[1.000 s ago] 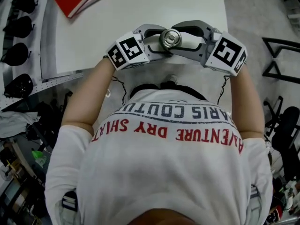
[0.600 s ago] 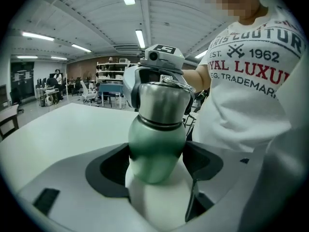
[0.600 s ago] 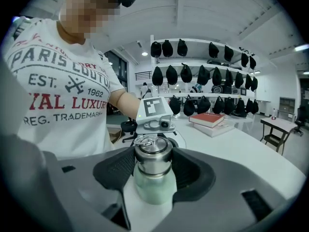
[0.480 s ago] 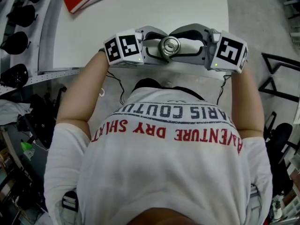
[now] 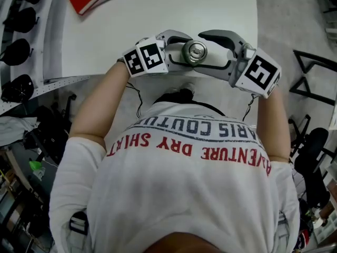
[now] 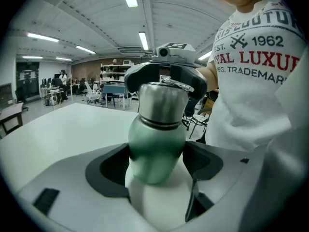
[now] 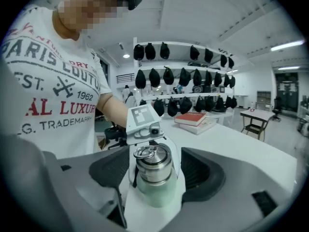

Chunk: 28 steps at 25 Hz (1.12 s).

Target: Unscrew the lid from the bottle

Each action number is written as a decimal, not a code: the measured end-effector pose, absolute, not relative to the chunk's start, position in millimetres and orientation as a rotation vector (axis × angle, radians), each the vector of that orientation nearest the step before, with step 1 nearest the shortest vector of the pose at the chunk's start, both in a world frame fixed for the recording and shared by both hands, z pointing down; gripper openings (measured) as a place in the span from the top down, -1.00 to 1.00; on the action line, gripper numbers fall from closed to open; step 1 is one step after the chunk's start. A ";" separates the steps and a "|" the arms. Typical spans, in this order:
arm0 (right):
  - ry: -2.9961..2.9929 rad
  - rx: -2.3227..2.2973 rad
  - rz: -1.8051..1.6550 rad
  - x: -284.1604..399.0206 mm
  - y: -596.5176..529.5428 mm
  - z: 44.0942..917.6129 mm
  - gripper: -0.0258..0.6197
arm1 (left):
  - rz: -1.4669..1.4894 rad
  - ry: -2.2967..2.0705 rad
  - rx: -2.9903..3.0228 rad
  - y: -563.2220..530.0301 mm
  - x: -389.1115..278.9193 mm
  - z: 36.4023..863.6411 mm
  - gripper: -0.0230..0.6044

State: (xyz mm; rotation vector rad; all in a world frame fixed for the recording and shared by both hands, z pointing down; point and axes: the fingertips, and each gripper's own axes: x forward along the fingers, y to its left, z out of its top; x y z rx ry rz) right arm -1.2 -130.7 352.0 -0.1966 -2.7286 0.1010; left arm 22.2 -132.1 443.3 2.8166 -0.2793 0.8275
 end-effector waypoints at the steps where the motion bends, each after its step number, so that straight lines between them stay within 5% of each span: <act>1: -2.750 -0.113 0.117 0.1 -133.2 348.2 -0.06 | 0.819 -0.302 2.814 -132.2 21.8 443.1 -0.23; 24: -2.646 1.034 0.149 1.9 -136.4 370.5 -0.07 | 0.617 -0.833 2.677 -132.1 18.2 444.6 -0.23; 28: -2.627 1.101 0.137 4.2 -139.2 371.8 0.10 | 0.607 -0.871 2.666 -132.8 17.4 443.8 -0.23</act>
